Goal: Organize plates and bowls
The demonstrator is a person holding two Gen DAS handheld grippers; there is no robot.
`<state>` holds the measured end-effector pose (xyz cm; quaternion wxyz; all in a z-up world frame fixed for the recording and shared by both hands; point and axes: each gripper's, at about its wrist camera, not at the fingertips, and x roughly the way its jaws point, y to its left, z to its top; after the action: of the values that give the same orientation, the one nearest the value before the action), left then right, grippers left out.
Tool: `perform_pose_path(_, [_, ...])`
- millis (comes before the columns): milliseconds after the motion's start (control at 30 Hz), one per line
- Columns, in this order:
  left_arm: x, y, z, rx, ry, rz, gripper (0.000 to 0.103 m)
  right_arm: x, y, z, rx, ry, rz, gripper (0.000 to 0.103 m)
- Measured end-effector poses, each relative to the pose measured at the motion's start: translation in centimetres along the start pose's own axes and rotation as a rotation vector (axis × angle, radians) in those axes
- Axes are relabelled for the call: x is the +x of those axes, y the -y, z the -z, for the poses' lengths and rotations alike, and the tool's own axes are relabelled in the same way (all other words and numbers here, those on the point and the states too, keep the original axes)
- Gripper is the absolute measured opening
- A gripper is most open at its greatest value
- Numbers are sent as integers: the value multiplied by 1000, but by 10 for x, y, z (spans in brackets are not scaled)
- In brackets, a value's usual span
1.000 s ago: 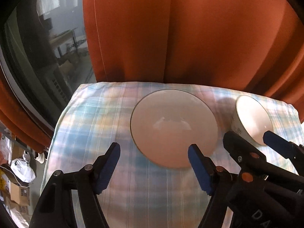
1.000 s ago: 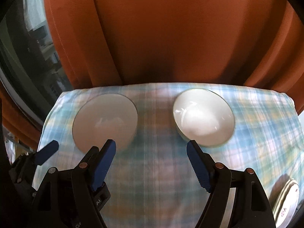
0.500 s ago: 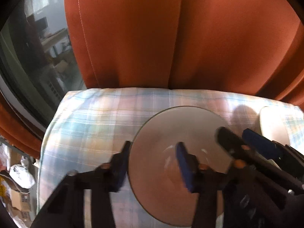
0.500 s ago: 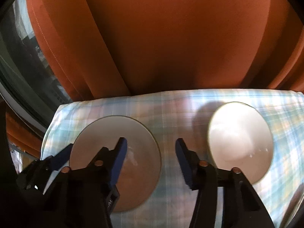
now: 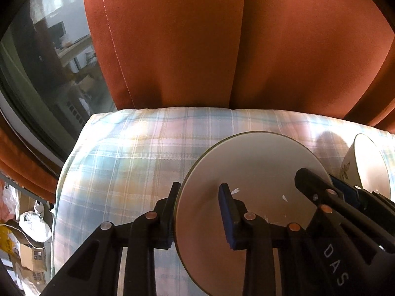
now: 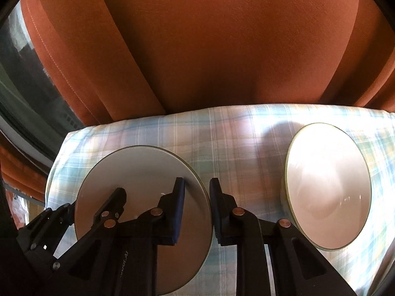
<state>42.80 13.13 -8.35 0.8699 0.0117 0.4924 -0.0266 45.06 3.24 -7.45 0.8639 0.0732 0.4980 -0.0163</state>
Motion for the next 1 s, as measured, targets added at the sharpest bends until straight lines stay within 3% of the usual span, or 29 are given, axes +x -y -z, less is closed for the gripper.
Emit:
perform_pose_path(367, [-29, 1, 7, -15, 12, 29, 29, -23, 4, 5, 20, 6, 5, 24])
perform_pose_path(1000, [-133, 19, 45, -30, 112, 38, 29, -124, 11, 39, -1, 108, -4, 24])
